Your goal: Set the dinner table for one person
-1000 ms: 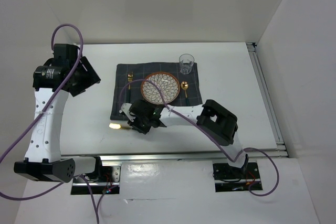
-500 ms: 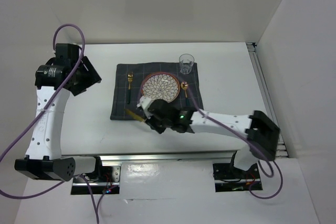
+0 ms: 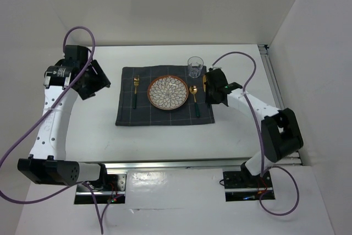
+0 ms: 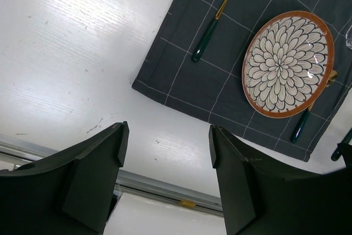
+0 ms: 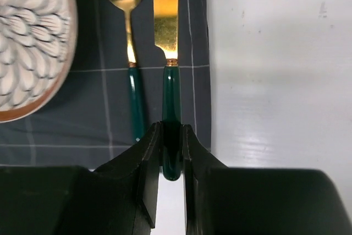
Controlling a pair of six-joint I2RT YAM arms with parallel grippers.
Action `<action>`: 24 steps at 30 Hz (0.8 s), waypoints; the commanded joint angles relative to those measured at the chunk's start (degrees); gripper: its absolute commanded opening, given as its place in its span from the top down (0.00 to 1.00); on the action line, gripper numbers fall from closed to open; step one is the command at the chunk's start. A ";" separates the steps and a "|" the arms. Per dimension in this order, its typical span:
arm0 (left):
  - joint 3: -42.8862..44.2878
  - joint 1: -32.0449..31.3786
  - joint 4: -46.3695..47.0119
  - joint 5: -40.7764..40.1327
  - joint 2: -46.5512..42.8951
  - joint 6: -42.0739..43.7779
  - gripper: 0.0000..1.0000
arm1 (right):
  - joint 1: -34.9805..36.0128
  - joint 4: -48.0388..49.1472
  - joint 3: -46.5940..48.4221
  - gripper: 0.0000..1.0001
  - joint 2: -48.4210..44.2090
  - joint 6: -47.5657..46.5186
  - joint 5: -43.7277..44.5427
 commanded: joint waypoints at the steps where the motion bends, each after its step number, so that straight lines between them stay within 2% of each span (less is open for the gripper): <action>1: -0.34 -0.71 1.51 0.41 -0.36 1.08 0.23 | -0.47 0.46 3.47 1.00 4.22 -3.27 -0.86; 10: -1.39 -0.72 2.12 -0.12 0.17 1.08 0.23 | -1.79 4.42 3.12 0.99 10.90 -2.85 -3.49; 11: -1.39 -0.72 2.12 -0.12 0.17 1.08 0.23 | -1.79 4.43 2.60 0.93 10.90 -2.32 -3.49; 13: -1.39 -0.72 2.12 -0.12 0.17 1.08 0.23 | -1.79 4.43 2.59 0.72 11.52 -1.79 -3.49; 14: -0.87 -0.72 2.12 -0.12 0.17 1.08 0.23 | -1.79 4.43 2.59 0.60 11.52 -1.79 -3.49; 15: -0.87 -0.72 2.12 -0.12 0.17 1.08 0.23 | -1.79 4.43 3.11 0.41 11.52 -1.27 -3.49; 20: -0.87 -0.72 2.12 0.41 0.69 1.08 0.23 | -1.26 -0.58 5.66 0.23 7.92 -0.21 -1.29; 21: -0.87 -0.72 2.12 0.41 0.69 1.60 0.23 | -2.31 -1.19 6.80 0.15 6.96 -0.21 -1.29; 22: -0.34 -0.72 2.12 0.41 0.69 1.61 0.23 | -3.01 -3.03 7.51 0.00 4.86 0.49 -1.90; 24: 0.18 -0.72 2.12 0.41 1.30 1.61 0.23 | -5.03 -5.58 10.32 0.00 3.09 2.23 -2.53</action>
